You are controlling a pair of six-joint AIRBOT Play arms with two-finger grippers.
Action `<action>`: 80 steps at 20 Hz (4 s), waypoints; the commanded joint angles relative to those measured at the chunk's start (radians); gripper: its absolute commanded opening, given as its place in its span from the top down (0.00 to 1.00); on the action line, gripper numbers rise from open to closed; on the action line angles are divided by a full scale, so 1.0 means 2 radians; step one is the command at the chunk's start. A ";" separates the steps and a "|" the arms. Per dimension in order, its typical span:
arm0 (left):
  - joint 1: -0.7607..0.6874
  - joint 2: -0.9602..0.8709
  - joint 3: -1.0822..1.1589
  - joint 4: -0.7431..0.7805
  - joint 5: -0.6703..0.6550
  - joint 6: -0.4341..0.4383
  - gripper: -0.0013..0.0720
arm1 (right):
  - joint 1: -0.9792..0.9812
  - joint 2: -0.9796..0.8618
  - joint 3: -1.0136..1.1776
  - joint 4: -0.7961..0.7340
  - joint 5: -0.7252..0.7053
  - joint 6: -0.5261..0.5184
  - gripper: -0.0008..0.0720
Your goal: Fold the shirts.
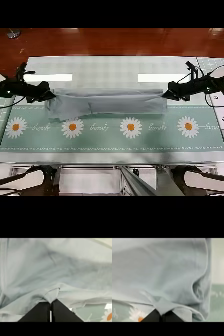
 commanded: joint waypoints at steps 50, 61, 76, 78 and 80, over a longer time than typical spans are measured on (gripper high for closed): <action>-0.512 -0.282 0.284 -0.032 0.122 -0.078 0.96 | -0.018 0.251 -0.035 0.002 0.096 -0.029 0.95; -0.393 -0.273 0.324 -0.101 0.033 -0.078 0.96 | 0.054 0.250 -0.035 0.001 0.070 0.009 0.95; -0.133 0.332 -0.157 -0.049 0.094 0.000 0.95 | 0.372 -0.103 0.233 0.060 -0.106 0.069 0.95; -0.136 0.366 -0.215 -0.059 0.093 0.000 0.95 | 0.392 -0.164 0.283 0.070 -0.110 0.072 0.95; -0.137 0.379 -0.252 -0.065 0.093 0.000 0.95 | 0.403 -0.216 0.326 0.096 -0.113 0.073 0.95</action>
